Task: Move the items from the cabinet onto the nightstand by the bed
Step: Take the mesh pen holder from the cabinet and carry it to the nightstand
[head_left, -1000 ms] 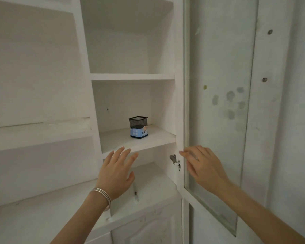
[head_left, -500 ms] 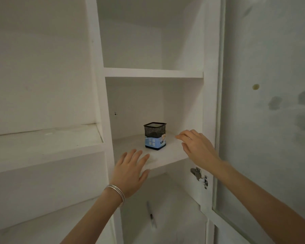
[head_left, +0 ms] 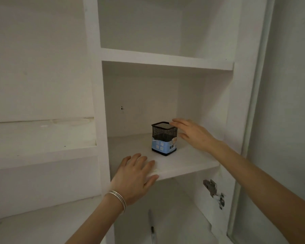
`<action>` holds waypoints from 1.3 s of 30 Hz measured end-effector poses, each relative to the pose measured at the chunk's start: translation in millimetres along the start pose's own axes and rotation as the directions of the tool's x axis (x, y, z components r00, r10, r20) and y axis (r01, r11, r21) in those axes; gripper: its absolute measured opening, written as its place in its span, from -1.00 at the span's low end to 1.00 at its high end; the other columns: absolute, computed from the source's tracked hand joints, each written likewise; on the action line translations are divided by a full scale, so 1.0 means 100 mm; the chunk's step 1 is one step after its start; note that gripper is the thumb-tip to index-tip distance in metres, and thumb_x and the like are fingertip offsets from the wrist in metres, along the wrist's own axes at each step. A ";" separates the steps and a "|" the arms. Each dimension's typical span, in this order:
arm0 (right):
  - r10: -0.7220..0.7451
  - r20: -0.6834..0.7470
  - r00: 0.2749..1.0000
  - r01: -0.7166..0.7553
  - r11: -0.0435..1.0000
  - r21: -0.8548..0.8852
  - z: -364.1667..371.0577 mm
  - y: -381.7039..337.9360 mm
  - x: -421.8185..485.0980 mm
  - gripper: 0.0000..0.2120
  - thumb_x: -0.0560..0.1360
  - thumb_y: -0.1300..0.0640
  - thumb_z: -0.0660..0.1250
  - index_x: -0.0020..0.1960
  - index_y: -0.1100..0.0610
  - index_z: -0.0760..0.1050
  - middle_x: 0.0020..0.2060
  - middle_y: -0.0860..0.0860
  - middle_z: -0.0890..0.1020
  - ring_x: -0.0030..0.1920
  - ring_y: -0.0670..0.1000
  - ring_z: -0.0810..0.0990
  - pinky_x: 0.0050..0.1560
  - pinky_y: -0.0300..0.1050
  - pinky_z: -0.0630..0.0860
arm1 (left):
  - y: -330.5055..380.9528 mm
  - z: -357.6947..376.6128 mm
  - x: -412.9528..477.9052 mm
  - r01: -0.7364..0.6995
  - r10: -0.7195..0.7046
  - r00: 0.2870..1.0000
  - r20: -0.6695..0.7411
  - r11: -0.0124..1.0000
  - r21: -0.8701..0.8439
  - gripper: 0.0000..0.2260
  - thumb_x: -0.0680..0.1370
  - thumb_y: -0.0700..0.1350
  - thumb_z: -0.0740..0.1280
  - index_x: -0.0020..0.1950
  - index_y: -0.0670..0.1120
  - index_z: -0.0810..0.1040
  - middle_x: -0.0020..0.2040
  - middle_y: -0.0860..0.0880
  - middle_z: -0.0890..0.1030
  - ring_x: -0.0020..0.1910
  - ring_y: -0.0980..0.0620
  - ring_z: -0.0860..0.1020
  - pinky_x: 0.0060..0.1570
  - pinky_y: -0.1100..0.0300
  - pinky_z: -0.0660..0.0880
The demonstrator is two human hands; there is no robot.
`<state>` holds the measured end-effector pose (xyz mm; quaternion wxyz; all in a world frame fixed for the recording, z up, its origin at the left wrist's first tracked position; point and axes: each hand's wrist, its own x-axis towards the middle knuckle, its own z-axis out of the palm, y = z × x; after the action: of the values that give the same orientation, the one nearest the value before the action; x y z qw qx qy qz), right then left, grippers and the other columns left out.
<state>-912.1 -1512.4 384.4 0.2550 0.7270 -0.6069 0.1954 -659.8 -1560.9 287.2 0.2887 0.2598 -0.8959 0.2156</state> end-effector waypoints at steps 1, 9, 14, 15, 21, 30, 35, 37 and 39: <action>0.010 0.023 1.000 -0.011 1.000 0.017 0.02 0.02 0.04 -0.56 0.54 0.29 0.24 0.41 0.17 0.30 0.35 0.12 0.39 0.28 0.13 0.38 0.25 -0.08 0.30 | 0.00 0.00 0.00 -0.002 0.002 1.000 -0.004 1.000 0.001 -0.59 0.53 0.20 0.07 0.12 0.02 0.58 0.03 -0.03 0.61 0.07 -0.09 0.57 0.00 -0.01 0.52; 0.065 -0.040 0.997 -0.062 0.996 0.062 0.01 0.12 0.18 -0.77 0.46 0.26 0.37 0.12 0.19 0.58 -0.04 0.13 0.58 0.04 0.13 0.46 -0.03 -0.15 0.33 | 0.01 0.02 0.00 -0.001 0.001 1.000 -0.003 1.000 0.000 -0.58 0.54 0.21 0.07 0.11 0.01 0.58 -0.02 -0.01 0.61 0.04 -0.08 0.56 -0.03 0.03 0.50; 0.230 0.141 0.963 -0.236 0.971 0.026 -0.14 0.01 0.17 -0.66 0.43 0.16 0.43 0.19 0.11 0.51 0.03 0.05 0.58 0.10 0.05 0.46 -0.03 -0.08 0.42 | 0.02 0.00 0.02 -0.016 0.016 1.000 -0.023 1.000 -0.020 -0.60 0.51 0.20 0.11 0.05 -0.01 0.59 -0.10 -0.02 0.60 -0.06 -0.07 0.56 -0.12 0.06 0.50; 0.266 0.145 0.953 -0.275 0.960 0.046 -0.16 -0.01 0.16 -0.66 0.42 0.16 0.44 0.17 0.09 0.52 0.03 0.04 0.60 0.08 0.03 0.50 -0.05 -0.11 0.41 | 0.02 0.01 0.02 -0.022 0.022 0.999 -0.025 0.999 -0.026 -0.60 0.51 0.19 0.11 0.04 -0.02 0.59 -0.11 -0.02 0.60 -0.09 -0.07 0.56 -0.14 0.06 0.50; 0.401 0.043 0.915 -0.403 0.906 0.127 -0.36 -0.32 -0.19 -0.72 0.36 0.13 0.49 0.06 0.05 0.57 -0.08 -0.06 0.65 -0.04 -0.06 0.57 0.04 -0.02 0.49 | 0.00 0.00 0.00 -0.054 0.052 0.998 -0.026 0.996 -0.076 -0.58 0.45 0.20 0.12 0.01 -0.05 0.60 -0.17 -0.05 0.58 -0.26 -0.09 0.54 -0.29 0.02 0.47; 0.605 -0.108 0.789 -0.599 0.796 0.088 -0.87 -1.32 -1.25 -0.78 0.34 0.18 0.51 -0.04 0.10 0.58 -0.19 -0.07 0.62 -0.16 -0.09 0.56 0.00 -0.04 0.51 | 0.00 -0.09 -0.10 -0.273 0.203 0.955 -0.218 0.886 -0.374 -0.56 0.45 0.12 0.15 0.14 -0.10 0.60 0.01 -0.09 0.62 -0.02 -0.14 0.57 -0.05 0.00 0.43; 0.756 -0.096 0.647 -0.761 0.648 -0.020 -1.13 -2.16 -2.17 -0.75 0.33 0.20 0.52 -0.01 0.13 0.59 -0.19 -0.04 0.63 -0.19 -0.12 0.55 -0.05 -0.19 0.48 | 0.53 -0.06 -0.38 -0.453 0.360 0.891 -0.275 0.692 -0.562 -0.56 0.48 0.08 0.14 0.22 -0.13 0.54 0.05 -0.12 0.60 -0.02 -0.14 0.55 -0.07 0.00 0.47; 0.817 -0.103 0.568 -0.823 0.565 -0.058 -1.18 -2.50 -2.57 -0.74 0.33 0.20 0.52 0.00 0.13 0.60 -0.18 -0.05 0.62 -0.20 -0.14 0.53 -0.09 -0.20 0.48 | 0.86 -0.05 -0.56 -0.537 0.460 0.836 -0.299 0.572 -0.620 -0.57 0.49 0.07 0.15 0.22 -0.14 0.54 0.05 -0.13 0.60 -0.02 -0.14 0.55 -0.08 0.01 0.48; 0.868 -0.114 0.483 -0.874 0.473 -0.109 -1.21 -2.86 -2.99 -0.75 0.34 0.20 0.51 0.00 0.13 0.59 -0.22 -0.09 0.58 -0.22 -0.12 0.50 -0.12 -0.16 0.47 | 1.24 -0.08 -0.82 -0.589 0.558 0.775 -0.296 0.470 -0.657 -0.57 0.49 0.07 0.15 0.20 -0.14 0.56 0.04 -0.12 0.60 -0.03 -0.14 0.56 -0.07 0.01 0.48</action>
<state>-684.3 -1166.1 264.8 0.1878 0.2920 -0.8991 0.2665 -672.2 -1433.1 212.7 0.2951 -0.1943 -0.9333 -0.0636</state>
